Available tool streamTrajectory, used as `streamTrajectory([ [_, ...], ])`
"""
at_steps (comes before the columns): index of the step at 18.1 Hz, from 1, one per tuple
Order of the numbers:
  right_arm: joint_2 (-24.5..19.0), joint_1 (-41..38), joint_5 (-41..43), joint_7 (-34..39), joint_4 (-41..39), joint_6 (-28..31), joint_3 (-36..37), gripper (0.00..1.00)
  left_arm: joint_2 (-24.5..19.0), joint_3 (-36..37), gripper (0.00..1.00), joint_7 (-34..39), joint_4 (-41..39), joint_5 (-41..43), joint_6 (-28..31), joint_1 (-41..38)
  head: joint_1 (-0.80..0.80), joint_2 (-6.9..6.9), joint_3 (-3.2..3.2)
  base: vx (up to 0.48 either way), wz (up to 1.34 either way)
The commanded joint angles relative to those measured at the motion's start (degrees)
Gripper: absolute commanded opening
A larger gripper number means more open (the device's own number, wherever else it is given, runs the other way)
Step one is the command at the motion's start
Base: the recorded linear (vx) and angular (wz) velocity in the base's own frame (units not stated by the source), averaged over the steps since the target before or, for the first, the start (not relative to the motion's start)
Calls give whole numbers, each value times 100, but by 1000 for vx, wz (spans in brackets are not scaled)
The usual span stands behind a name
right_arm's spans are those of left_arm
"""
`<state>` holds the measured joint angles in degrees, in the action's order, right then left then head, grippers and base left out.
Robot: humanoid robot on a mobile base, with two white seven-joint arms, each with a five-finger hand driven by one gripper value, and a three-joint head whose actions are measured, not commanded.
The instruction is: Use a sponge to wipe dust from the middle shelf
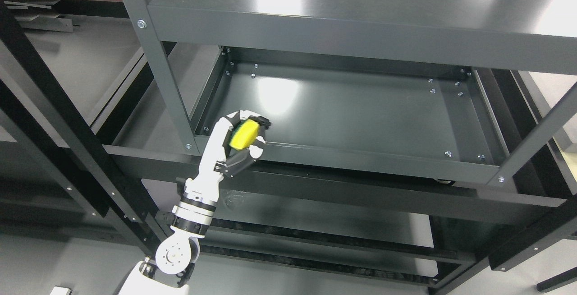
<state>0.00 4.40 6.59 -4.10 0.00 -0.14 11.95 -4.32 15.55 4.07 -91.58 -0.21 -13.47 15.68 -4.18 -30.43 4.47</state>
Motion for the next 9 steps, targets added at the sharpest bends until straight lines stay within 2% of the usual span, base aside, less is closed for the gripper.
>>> streamTrajectory([
  [1,100,0,0,-3,-100,418,0,100,332,-990,4,243,-1029,170,573,-250,0,0,0,0,0],
  [3,100,0,0,-3,-100,419,0,100,332,-1395,5,356,-1029,170,1361,-232,0,0,0,0,0],
  [9,100,0,0,-3,-100,418,0,100,332,-1494,4,533,-1029,144,1409,-179,0,0,0,0,0],
])
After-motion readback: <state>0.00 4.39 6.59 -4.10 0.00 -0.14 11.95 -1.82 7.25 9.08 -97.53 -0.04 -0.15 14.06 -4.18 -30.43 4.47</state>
